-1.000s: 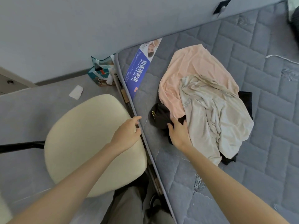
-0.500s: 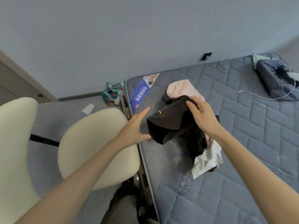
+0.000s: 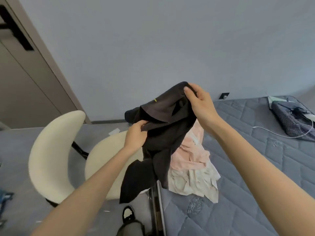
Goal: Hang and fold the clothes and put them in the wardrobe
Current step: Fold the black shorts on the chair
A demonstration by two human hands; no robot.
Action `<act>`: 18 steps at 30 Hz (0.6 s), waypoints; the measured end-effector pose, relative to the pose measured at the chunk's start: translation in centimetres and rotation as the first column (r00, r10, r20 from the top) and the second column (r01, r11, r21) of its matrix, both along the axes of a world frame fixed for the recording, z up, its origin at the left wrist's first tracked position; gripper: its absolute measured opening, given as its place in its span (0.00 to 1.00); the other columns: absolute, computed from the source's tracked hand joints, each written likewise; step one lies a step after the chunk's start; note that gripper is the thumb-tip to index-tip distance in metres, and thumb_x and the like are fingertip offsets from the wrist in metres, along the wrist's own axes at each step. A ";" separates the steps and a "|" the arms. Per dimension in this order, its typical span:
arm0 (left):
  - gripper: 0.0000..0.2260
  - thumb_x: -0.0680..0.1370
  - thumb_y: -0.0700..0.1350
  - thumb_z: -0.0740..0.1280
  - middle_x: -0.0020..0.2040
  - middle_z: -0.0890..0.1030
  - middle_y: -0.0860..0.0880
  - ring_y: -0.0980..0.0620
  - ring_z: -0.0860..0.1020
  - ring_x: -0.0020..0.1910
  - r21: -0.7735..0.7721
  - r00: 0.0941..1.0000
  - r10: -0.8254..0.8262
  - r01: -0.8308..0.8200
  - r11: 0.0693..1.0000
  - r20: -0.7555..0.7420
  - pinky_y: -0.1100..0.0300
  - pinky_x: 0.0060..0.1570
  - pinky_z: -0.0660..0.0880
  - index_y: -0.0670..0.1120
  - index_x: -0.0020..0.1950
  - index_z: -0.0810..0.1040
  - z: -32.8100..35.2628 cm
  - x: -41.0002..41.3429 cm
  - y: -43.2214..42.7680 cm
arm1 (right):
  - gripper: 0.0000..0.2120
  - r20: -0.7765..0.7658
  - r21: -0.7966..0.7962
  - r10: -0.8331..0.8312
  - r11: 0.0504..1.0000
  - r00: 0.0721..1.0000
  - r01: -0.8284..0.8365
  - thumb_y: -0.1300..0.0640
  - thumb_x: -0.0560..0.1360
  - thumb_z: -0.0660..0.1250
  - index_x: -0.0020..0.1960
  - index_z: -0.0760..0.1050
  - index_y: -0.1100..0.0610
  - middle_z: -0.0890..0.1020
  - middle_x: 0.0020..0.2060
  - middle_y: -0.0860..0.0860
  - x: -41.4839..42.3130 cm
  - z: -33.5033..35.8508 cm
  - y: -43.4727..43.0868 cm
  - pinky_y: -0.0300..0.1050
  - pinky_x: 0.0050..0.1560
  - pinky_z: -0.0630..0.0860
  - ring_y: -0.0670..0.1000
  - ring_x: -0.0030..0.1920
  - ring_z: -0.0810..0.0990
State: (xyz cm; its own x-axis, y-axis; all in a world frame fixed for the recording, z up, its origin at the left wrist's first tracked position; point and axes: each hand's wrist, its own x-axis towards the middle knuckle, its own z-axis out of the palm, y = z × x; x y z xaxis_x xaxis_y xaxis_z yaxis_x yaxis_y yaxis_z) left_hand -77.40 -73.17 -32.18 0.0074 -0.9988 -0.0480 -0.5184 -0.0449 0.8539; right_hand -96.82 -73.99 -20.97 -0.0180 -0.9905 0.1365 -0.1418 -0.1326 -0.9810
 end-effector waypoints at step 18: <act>0.12 0.78 0.35 0.59 0.33 0.78 0.48 0.52 0.76 0.30 -0.063 0.927 0.284 -0.307 0.950 -0.244 0.65 0.22 0.71 0.45 0.38 0.77 14.5 12.9 2.8 | 0.28 0.012 0.468 0.455 0.785 0.891 -0.407 0.52 0.77 0.68 0.74 0.61 0.52 0.76 0.63 0.49 9.9 -0.4 1.2 0.44 0.57 0.75 0.51 0.58 0.78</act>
